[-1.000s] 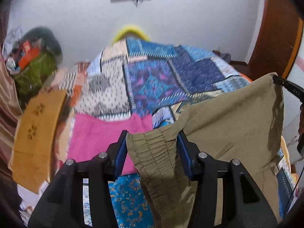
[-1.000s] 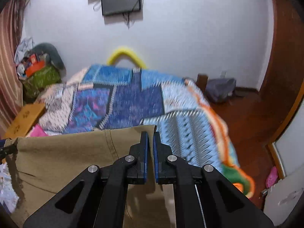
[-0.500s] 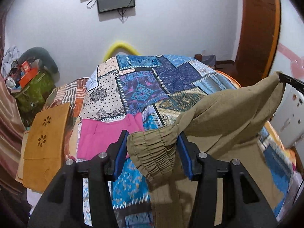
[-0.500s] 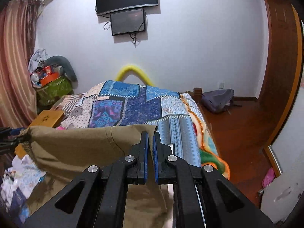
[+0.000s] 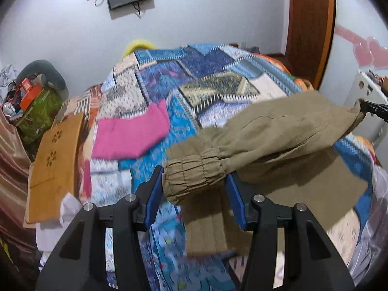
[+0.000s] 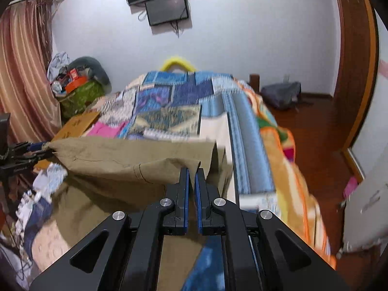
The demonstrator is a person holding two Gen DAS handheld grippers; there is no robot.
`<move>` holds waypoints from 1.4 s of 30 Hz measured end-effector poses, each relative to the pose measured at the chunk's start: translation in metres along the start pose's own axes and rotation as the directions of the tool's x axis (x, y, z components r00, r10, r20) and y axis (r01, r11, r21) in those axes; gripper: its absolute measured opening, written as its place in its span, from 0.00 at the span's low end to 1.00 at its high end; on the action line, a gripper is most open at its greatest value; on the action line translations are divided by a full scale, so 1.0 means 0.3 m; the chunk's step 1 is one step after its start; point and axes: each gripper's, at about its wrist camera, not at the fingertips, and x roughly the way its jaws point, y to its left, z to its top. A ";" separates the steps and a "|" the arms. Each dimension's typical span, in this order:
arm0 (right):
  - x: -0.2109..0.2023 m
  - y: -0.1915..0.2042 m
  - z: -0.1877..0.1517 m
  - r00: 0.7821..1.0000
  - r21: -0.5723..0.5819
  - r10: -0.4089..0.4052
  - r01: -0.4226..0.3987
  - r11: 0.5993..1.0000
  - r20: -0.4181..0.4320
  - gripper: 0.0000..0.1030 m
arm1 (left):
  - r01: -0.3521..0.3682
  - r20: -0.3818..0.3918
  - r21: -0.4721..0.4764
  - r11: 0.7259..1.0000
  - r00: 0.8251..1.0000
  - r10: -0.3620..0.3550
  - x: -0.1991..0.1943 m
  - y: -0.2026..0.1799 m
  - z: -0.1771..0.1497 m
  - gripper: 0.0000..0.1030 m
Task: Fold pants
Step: 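Lift the waistband with the left tool while the right tool lifts the hem, then lay the pants folded in half with both tools and open them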
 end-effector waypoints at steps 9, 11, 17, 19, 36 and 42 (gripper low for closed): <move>-0.024 0.011 -0.227 0.995 0.039 -0.020 0.024 0.999 -0.097 0.04 | 0.024 -0.084 0.011 1.000 0.996 -0.023 0.006 -0.035 -0.179 0.49; -0.021 0.014 -0.271 0.992 0.045 -0.027 0.032 0.998 -0.121 0.04 | 0.023 -0.092 0.013 1.000 0.996 -0.022 0.007 -0.038 -0.201 0.49; -0.019 0.039 -0.390 0.976 0.033 -0.064 0.072 0.997 -0.208 0.05 | 0.023 -0.117 0.019 1.000 0.993 -0.020 -0.018 -0.033 -0.266 0.50; -0.028 0.045 -0.410 0.971 0.029 -0.077 0.086 0.996 -0.225 0.05 | 0.010 -0.118 0.018 1.000 0.993 -0.008 -0.035 -0.025 -0.273 0.50; -0.110 0.265 -0.291 0.994 -0.097 0.030 -0.041 0.994 -0.107 0.48 | 0.054 -0.054 0.278 0.959 0.998 -0.041 -0.074 -0.287 -0.161 0.62; -0.009 0.345 -0.300 0.985 -0.152 0.075 -0.099 0.983 -0.157 0.48 | 0.064 -0.070 0.398 0.915 0.997 -0.039 -0.011 -0.401 -0.189 0.61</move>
